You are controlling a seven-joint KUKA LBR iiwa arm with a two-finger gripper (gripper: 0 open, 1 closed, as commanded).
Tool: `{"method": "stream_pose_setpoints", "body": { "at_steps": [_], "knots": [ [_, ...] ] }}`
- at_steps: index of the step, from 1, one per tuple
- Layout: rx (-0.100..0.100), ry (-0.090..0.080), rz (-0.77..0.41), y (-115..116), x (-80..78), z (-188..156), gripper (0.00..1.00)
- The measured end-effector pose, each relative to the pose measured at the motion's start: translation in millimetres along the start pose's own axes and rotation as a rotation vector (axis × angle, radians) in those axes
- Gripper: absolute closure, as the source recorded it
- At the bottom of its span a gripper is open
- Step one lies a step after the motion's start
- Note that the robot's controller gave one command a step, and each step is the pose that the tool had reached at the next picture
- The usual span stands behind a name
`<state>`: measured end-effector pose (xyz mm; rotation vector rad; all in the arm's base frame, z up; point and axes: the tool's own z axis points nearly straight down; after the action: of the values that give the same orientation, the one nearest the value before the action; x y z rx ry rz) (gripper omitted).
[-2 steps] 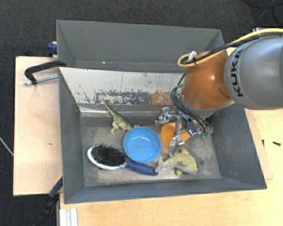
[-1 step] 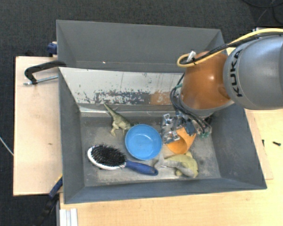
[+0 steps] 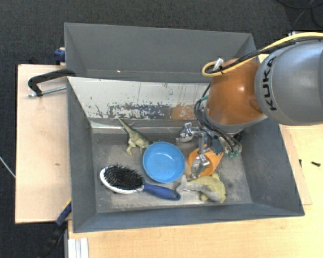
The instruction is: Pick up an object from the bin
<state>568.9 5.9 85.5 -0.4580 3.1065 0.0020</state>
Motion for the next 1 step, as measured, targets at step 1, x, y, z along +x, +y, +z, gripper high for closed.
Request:
{"method": "stream_pose_setpoints", "body": {
  "at_steps": [1],
  "knots": [
    [-0.014, 0.001, -0.096, -66.5, -8.1, 11.3, 0.00]
  ]
}}
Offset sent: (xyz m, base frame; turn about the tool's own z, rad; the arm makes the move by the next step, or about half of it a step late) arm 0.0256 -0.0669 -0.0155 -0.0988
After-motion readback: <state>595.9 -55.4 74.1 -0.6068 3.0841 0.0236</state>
